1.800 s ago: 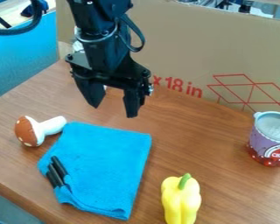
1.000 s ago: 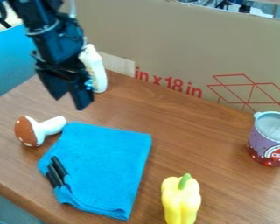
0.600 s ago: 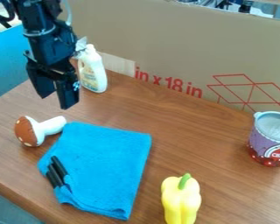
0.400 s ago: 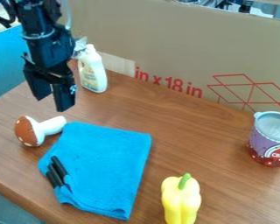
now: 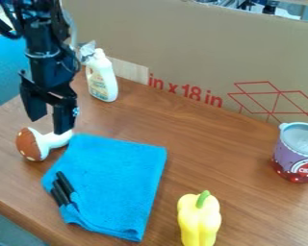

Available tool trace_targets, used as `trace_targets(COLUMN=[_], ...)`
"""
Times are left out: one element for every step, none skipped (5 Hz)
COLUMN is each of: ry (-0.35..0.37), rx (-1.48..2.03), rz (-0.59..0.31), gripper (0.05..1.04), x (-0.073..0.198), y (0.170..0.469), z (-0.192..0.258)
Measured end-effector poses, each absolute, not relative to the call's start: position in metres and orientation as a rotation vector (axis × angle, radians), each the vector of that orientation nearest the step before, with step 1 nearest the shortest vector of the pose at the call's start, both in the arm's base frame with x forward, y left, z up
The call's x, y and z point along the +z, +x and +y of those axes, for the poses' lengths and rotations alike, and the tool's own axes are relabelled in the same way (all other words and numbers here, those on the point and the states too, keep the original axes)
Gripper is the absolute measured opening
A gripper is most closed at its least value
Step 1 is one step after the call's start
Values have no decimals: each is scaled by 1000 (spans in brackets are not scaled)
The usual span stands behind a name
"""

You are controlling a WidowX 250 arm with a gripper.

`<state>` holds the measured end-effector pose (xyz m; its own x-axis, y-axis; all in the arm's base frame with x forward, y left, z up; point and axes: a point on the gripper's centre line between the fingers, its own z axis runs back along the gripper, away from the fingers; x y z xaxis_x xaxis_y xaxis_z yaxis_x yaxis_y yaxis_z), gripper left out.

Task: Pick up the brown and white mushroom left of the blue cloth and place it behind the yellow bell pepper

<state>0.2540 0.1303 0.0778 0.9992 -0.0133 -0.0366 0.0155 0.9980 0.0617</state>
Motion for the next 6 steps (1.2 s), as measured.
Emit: trace_targets(ry=[52, 67, 64, 64, 63, 59], rx=[20, 44, 46, 49, 69, 95], rz=[68, 80, 107, 89, 86, 42], gripper=[1001, 1001, 1001, 965, 686, 436], x=[65, 57, 47, 42, 33, 34], y=[257, 261, 262, 265, 260, 259], z=[142, 149, 152, 148, 141, 138])
